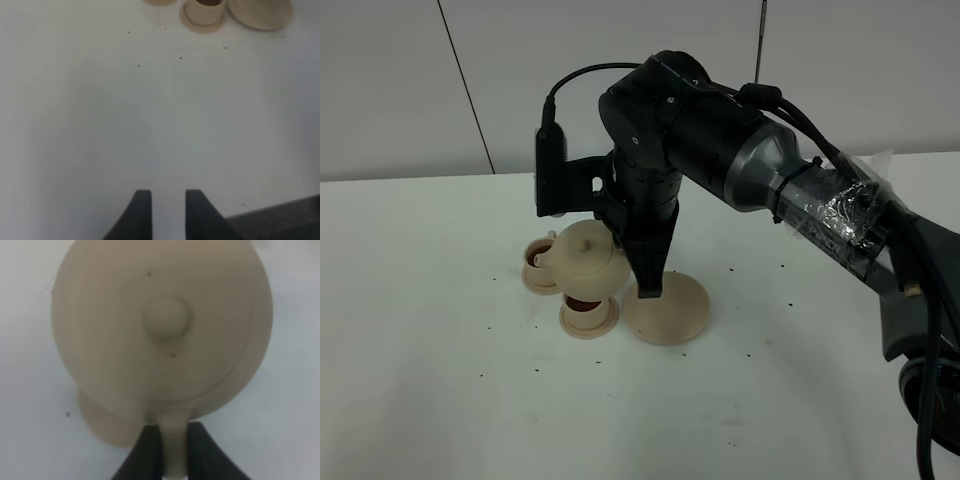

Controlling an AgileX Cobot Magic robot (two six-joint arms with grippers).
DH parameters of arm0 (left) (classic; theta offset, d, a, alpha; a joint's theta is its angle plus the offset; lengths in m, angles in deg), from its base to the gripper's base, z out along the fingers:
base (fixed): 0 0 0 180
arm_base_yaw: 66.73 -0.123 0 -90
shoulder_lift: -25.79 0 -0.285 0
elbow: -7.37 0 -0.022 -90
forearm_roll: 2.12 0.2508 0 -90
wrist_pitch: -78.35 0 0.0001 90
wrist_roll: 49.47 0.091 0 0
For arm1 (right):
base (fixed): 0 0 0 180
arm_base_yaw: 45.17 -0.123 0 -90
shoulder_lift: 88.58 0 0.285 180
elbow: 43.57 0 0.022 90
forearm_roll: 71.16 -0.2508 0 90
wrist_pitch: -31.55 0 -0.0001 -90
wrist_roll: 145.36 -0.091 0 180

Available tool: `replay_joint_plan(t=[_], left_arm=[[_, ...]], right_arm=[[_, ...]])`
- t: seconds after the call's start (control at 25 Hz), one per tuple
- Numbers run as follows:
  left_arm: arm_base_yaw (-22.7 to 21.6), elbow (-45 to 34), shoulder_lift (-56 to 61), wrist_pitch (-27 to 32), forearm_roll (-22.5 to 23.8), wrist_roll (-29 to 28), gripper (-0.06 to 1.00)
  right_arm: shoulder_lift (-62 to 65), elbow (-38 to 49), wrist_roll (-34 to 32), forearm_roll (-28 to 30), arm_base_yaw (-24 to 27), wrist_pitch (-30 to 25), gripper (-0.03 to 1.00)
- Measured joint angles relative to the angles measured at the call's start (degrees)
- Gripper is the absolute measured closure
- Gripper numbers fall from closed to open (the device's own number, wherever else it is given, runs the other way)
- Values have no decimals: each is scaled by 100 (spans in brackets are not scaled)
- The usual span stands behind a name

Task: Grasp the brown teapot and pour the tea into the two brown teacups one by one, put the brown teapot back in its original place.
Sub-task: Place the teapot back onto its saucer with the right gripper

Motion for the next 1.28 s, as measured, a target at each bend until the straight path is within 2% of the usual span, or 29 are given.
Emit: replay_joint_plan(t=[0.64, 1.28], left_arm=[[0, 0, 0, 0, 0, 0, 71], [0, 0, 0, 0, 0, 0, 71]], right_arm=[[0, 0, -1, -20, 11, -10, 87], [0, 63, -305, 114, 727, 0, 87]])
